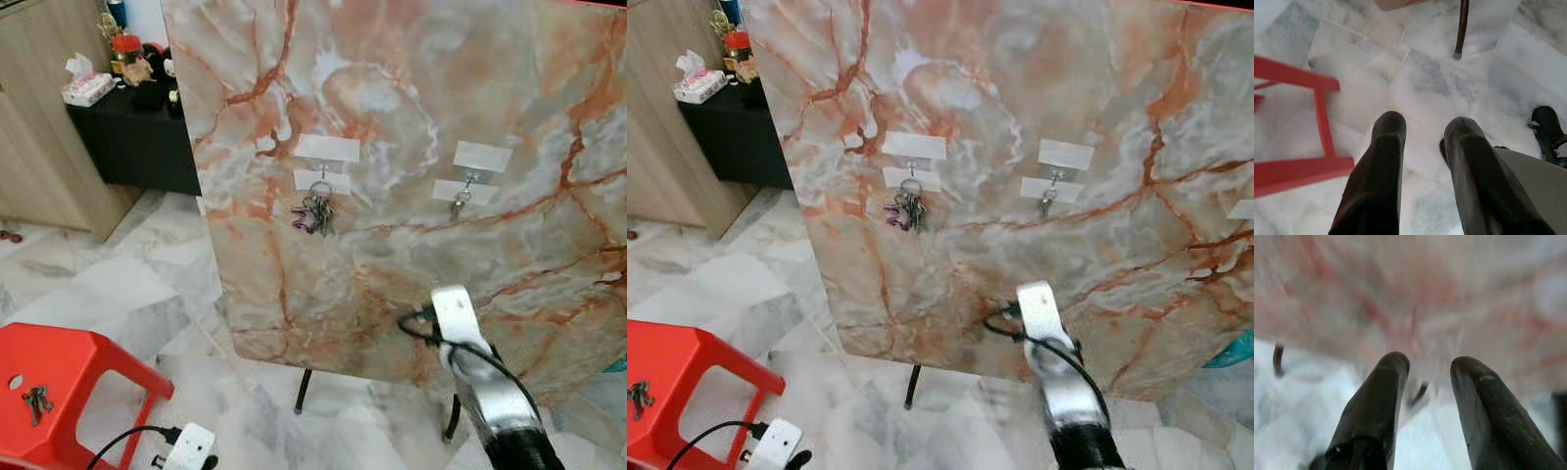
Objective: Hang keys on a hook
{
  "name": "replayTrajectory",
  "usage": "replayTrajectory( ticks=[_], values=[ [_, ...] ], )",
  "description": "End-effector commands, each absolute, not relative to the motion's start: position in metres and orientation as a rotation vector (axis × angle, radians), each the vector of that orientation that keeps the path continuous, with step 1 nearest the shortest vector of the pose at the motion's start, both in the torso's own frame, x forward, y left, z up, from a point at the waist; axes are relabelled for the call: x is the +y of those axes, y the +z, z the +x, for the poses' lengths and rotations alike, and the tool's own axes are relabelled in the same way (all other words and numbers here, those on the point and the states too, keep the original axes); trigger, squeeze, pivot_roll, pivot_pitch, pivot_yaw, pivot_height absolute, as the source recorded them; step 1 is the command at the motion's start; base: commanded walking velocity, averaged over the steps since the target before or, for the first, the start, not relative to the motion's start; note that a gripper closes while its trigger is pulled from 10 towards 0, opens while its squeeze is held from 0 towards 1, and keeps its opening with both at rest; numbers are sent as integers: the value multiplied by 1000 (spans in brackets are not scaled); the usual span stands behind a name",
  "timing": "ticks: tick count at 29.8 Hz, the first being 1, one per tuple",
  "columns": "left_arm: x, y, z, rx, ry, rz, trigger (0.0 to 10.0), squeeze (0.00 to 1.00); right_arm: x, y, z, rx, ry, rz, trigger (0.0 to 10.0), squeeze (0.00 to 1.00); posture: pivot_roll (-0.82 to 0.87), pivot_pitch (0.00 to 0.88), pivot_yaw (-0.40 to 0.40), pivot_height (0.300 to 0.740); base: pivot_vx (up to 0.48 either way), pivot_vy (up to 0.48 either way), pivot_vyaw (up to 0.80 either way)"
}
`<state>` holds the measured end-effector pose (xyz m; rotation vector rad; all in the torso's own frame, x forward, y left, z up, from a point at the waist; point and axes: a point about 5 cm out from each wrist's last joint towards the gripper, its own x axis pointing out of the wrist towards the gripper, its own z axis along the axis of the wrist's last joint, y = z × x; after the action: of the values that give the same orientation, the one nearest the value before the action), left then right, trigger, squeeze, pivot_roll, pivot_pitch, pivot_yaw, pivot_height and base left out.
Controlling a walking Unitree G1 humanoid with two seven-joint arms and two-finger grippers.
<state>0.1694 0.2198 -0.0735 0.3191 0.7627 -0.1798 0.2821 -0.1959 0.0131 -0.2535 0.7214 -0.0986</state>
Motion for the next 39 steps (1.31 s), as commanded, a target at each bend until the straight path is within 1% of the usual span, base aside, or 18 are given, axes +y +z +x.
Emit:
replayTrajectory(
  ticks=[1, 4, 6, 8, 9, 10, 12, 15, 16, 18, 19, 22, 30, 39],
  values=[
    [225, -81, 156, 839, -145, 279, 10000, 0, -201, -3, 271, 759, -82, -221, 10000, 0, 45, 44, -69, 740, 0, 0, 0],
    [227, -82, 152, 858, -127, 252, 10000, 0, -199, -15, 264, 781, -58, -189, 10000, 0, 43, 43, -66, 740, 0, 0, 0],
    [229, -85, 148, 885, -92, 217, 10000, 0, -192, -28, 256, 773, -28, -116, 10000, 0, 38, 40, -61, 740, 0, 0, 0],
    [230, -86, 145, 901, -57, 186, 10000, 0, -187, -35, 251, 780, -3, -103, 10000, 0, 36, 41, -60, 740, 0, 0, 0],
    [231, -87, 144, 912, -30, 161, 10000, 0, -184, -39, 247, 792, 13, -83, 10000, 0, 36, 41, -60, 740, 0, 0, 0],
    [234, -88, 142, 932, 33, 103, 10000, 0, -179, -48, 238, 823, 23, -28, 10000, 0, 35, 40, -60, 740, 0, 0, 0],
    [236, -89, 141, 943, 90, 53, 10000, 0, -178, -55, 230, 854, 24, -8, 10000, 0, 43, 38, -64, 740, 0, 0, 0],
    [241, -88, 142, 941, 145, 13, 10000, 0, -173, -61, 222, 866, 54, 35, 10000, 0, 42, 33, -67, 740, 0, 0, 0],
    [243, -87, 144, 938, 172, -4, 10000, 0, -172, -68, 211, 900, 61, 52, 10000, 0, 34, 29, -68, 740, 0, 0, 0],
    [244, -86, 145, 937, 178, -8, 10000, 0, -172, -71, 207, 917, 61, 51, 10000, 0, 36, 29, -70, 740, 0, 0, 0],
    [245, -85, 148, 932, 192, -15, 10000, 0, -176, -78, 194, 951, 54, 41, 10000, 0, 45, 24, -74, 740, 0, 0, 0],
    [240, -83, 157, 911, 176, -40, 10000, 0, -183, -87, 177, 990, 5, 61, 10000, 0, 51, 15, -75, 740, 0, 0, 0],
    [230, -81, 166, 900, 127, -30, 10000, 0, -179, -90, 172, 976, -15, 103, 10000, 0, 34, 0, -60, 740, 0, 0, 0],
    [231, -82, 165, 914, 118, -19, 10000, 0, -174, -92, 168, 987, -33, 114, 10000, 0, 34, 0, -59, 740, 0, 0, 0]
  ],
)
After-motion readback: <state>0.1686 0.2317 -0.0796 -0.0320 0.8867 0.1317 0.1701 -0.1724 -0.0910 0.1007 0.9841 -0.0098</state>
